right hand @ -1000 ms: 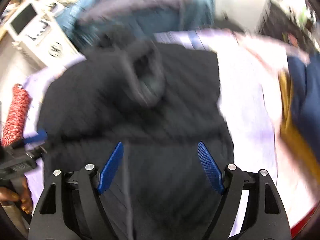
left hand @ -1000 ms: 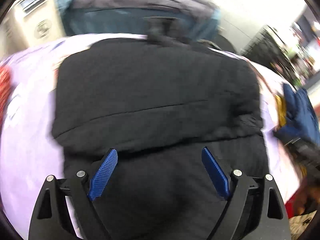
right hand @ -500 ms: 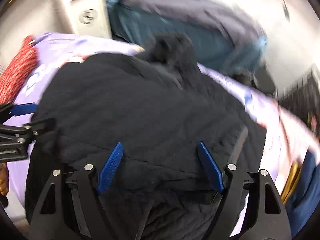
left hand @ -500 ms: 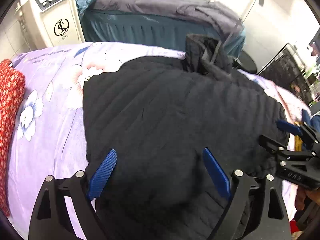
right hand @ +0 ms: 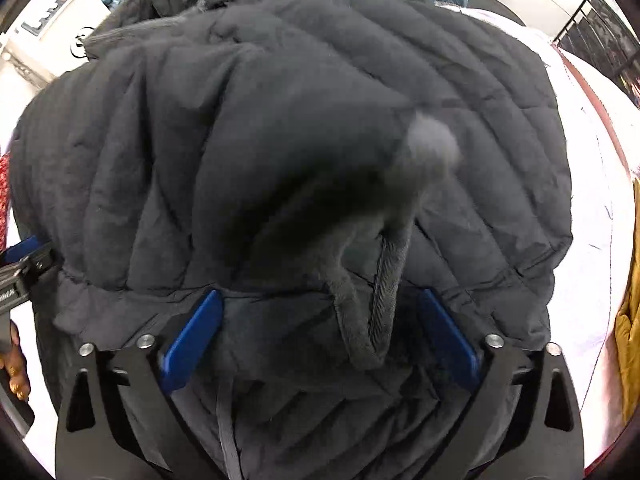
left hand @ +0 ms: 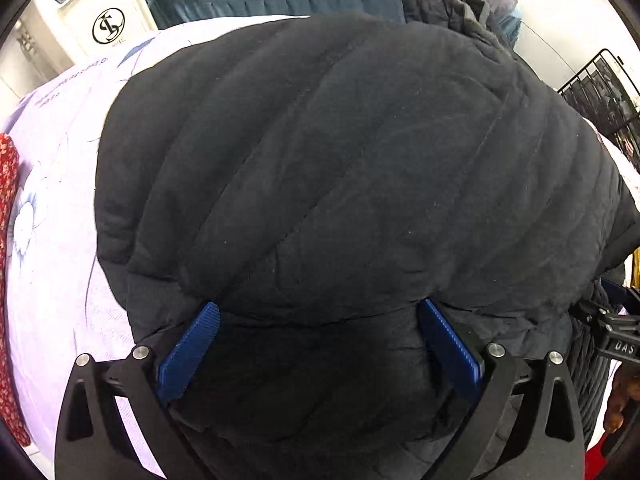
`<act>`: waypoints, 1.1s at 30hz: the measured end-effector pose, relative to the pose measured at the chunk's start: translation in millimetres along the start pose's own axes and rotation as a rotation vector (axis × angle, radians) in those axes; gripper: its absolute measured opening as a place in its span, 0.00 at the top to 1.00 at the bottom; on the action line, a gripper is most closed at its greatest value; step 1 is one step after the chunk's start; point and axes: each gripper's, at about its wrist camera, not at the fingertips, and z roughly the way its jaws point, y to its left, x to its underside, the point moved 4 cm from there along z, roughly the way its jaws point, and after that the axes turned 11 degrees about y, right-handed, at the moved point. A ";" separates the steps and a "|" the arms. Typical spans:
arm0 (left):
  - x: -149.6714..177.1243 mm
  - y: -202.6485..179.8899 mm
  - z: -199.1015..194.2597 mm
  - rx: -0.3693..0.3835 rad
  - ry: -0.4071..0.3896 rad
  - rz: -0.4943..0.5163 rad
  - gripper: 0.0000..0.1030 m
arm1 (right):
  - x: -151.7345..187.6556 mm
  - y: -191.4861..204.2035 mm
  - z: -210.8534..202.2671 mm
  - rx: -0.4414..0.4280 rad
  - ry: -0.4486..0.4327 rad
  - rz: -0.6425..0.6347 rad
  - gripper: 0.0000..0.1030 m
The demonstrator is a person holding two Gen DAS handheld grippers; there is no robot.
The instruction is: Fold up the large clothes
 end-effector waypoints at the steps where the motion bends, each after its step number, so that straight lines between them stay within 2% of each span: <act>1: -0.1 -0.2 2.1 -0.002 -0.008 0.008 0.05 | -0.9 0.8 1.8 0.003 0.004 0.003 0.05; 11: 19.6 -8.6 9.1 -0.030 -0.096 0.035 0.04 | 4.9 7.5 4.1 0.010 -0.004 0.012 0.04; 16: 23.5 -7.8 -4.5 -0.024 -0.057 0.035 0.06 | 15.0 9.6 -8.1 0.002 0.016 0.011 0.05; 18: 28.9 -9.2 -15.5 -0.012 -0.073 0.000 0.06 | 23.5 8.2 -17.8 -0.013 0.022 0.015 0.05; 23: 75.9 3.4 -47.6 0.048 -0.152 -0.038 0.06 | 63.9 6.7 -52.4 -0.100 -0.057 -0.013 0.05; 26: 114.3 14.4 -48.7 0.037 -0.120 -0.082 0.07 | 98.6 2.7 -59.1 -0.119 -0.056 -0.042 0.05; 29: 151.1 42.0 -41.0 0.063 -0.073 -0.175 0.08 | 133.1 -10.7 -59.4 -0.117 -0.042 -0.047 0.05; 33: 193.3 77.1 -34.0 0.118 -0.029 -0.300 0.10 | 173.4 -38.3 -55.0 -0.131 -0.025 0.009 0.05</act>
